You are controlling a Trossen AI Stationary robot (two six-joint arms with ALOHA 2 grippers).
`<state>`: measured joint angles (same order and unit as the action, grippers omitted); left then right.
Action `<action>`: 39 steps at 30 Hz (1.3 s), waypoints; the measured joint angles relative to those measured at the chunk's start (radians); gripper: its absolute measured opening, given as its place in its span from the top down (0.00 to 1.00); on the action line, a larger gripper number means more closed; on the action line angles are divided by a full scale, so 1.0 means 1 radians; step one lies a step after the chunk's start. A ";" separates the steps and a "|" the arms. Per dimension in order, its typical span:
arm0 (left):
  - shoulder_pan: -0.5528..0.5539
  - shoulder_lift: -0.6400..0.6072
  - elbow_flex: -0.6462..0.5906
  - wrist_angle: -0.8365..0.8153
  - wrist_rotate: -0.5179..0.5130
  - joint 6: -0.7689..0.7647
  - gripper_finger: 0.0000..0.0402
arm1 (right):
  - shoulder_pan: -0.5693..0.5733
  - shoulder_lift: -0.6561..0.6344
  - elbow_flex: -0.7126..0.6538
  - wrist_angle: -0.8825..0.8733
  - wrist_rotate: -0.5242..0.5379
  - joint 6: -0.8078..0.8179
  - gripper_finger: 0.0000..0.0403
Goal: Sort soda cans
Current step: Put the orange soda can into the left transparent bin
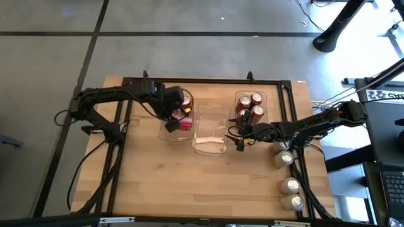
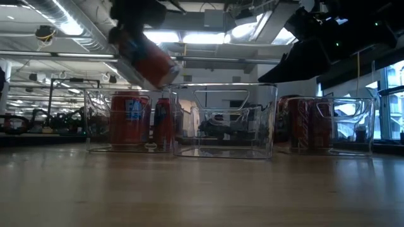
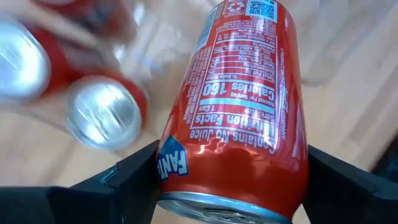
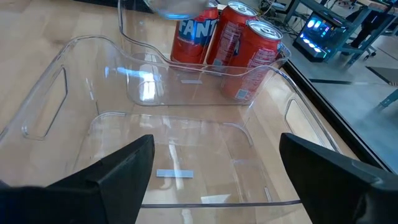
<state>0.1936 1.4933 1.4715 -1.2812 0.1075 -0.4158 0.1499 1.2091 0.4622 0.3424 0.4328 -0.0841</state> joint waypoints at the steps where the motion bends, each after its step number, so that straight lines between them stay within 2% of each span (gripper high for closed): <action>1: 0.005 0.007 0.017 0.007 -0.021 0.019 0.26 | 0.000 0.000 0.000 0.000 0.000 0.000 0.14; 5: 0.019 0.052 0.110 0.003 -0.143 0.112 0.26 | 0.000 0.000 0.000 0.006 0.000 -0.003 0.14; 12: 0.015 0.243 0.340 -0.210 -0.288 0.202 0.26 | 0.000 0.000 0.000 0.002 0.002 -0.003 0.14; 15: 0.009 0.336 0.396 -0.298 -0.334 0.226 0.26 | 0.000 0.000 0.000 -0.001 0.002 -0.006 0.14; 19: 0.004 0.400 0.409 -0.269 -0.354 0.291 0.26 | 0.000 0.000 0.000 -0.004 0.002 -0.011 0.14; 24: 0.017 0.448 0.397 -0.292 -0.367 0.301 0.26 | 0.000 0.000 0.000 -0.006 0.002 -0.011 0.14; 39: 0.038 0.444 0.362 -0.289 -0.376 0.319 0.26 | 0.000 0.000 0.000 -0.032 0.001 0.000 0.14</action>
<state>0.2312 1.9377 1.8333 -1.5703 -0.2683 -0.0964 0.1499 1.2091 0.4622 0.3103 0.4335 -0.0841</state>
